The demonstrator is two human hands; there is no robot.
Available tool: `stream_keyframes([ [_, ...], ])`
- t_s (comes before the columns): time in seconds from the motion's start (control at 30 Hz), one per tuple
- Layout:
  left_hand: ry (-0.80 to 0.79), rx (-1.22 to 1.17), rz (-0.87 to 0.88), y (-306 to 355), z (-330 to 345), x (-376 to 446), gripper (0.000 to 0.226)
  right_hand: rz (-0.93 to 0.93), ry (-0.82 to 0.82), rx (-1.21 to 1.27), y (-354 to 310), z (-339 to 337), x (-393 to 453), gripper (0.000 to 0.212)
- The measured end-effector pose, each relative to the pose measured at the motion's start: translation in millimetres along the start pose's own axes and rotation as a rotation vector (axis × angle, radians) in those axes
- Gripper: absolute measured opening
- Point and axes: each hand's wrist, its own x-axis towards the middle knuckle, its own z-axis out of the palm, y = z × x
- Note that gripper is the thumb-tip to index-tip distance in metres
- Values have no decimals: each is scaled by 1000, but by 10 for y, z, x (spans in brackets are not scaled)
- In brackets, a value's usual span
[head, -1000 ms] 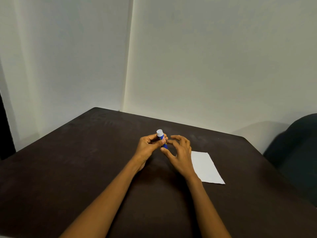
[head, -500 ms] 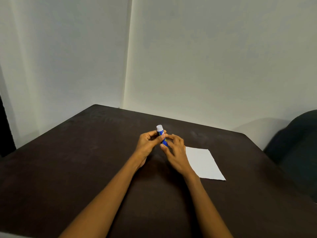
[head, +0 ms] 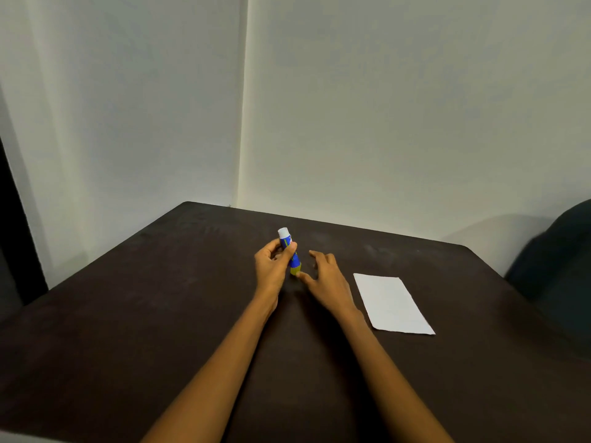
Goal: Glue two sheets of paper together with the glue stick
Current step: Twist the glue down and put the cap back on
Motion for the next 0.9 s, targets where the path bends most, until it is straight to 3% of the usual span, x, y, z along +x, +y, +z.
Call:
stream_keyframes([
  [0.13, 19, 43, 4, -54, -16, 40, 14, -12, -57, -101, -110, 43, 173, 45],
  [0.23, -10, 77, -21, -82, -9, 80, 17, -2, -5, -102, -112, 90, 197, 24],
  [0.33, -47, 61, -15, -107, 12, 93, 9, 81, 136, 94, -9, 95, 127, 9],
  [0.43, -152, 66, -4, -104, 36, 66, 6, 139, 327, 397, 88, 16, 40, 17],
  [0.5, -271, 60, -26, -92, 54, 30, 16, 188, 408, 665, 115, -69, 8, 16],
  [0.53, -324, 71, -40, -93, 62, 9, 23, 200, 416, 814, 122, -109, -3, 9],
  [0.67, -448, 189, -77, -111, 80, -50, 34, 232, 360, 1275, 96, -189, -25, 29],
  [0.9, -534, 213, -71, -88, 76, -105, 27, 146, 270, 1190, 74, -118, -68, 12],
])
